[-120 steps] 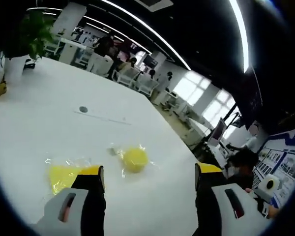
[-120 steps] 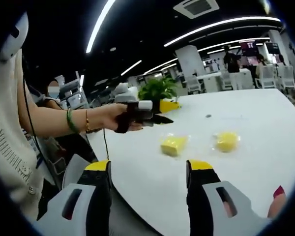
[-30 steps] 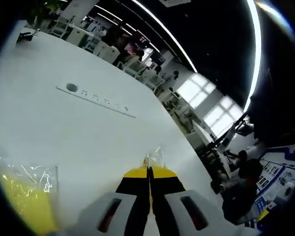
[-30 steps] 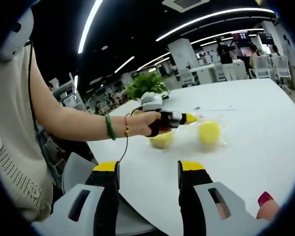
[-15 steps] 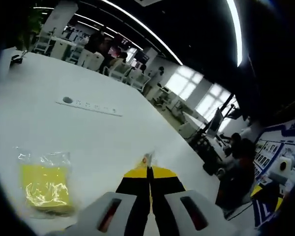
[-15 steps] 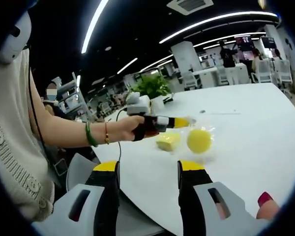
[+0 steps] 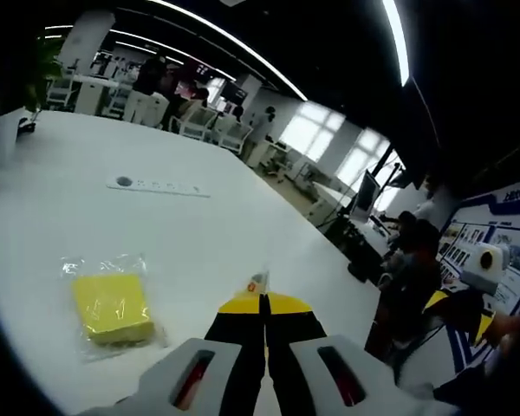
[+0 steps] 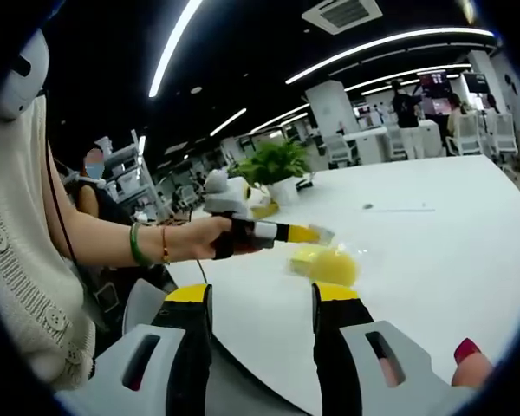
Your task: Compare the silicone blocks by pressing each to a similar depth, holding the contact briefly, and releasing to observe deformation and rebound differences across the visible hardness samples.
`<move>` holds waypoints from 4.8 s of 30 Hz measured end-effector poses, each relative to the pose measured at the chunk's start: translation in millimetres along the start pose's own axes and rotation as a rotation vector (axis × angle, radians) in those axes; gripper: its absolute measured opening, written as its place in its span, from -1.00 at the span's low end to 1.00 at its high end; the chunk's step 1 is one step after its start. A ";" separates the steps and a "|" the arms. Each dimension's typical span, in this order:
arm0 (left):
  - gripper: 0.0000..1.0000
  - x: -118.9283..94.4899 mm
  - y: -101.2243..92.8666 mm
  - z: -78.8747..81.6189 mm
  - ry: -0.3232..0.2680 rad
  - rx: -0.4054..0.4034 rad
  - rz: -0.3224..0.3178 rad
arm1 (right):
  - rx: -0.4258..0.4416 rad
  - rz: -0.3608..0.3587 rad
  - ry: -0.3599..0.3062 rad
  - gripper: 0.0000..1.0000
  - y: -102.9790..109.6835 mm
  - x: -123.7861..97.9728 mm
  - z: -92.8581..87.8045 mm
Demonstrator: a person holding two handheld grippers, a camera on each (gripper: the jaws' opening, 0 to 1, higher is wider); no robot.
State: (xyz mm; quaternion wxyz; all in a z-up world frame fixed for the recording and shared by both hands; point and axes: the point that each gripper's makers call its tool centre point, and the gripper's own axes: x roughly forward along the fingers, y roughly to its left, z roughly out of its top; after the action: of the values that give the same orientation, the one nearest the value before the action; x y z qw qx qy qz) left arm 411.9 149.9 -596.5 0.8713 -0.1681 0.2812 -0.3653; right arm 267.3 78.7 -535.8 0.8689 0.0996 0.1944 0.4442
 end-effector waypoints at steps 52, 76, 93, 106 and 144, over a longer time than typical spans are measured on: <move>-1.00 -70.1 -74.3 41.4 0.091 0.193 -0.237 | -0.384 0.252 0.354 0.40 -26.2 125.4 10.8; -1.00 -84.5 -102.9 50.3 0.095 0.293 -0.341 | -0.409 0.471 0.536 -0.53 3.4 117.7 -5.8; -1.00 -99.5 -113.9 51.6 0.066 0.400 -0.363 | -0.382 0.429 0.675 -0.63 13.0 102.0 -5.8; -1.00 -107.9 -122.9 53.4 0.038 0.463 -0.381 | -0.430 0.428 0.693 -0.66 23.0 101.0 -3.0; -1.00 -107.3 -132.6 61.4 -0.015 0.535 -0.356 | -0.478 0.388 0.637 -0.77 21.7 99.7 12.2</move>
State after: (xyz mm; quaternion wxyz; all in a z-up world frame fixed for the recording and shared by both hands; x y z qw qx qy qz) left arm 316.0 144.0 -442.8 0.8090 0.0178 0.1349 -0.5718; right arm 309.4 172.2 -542.1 0.6648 -0.2113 0.3217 0.6402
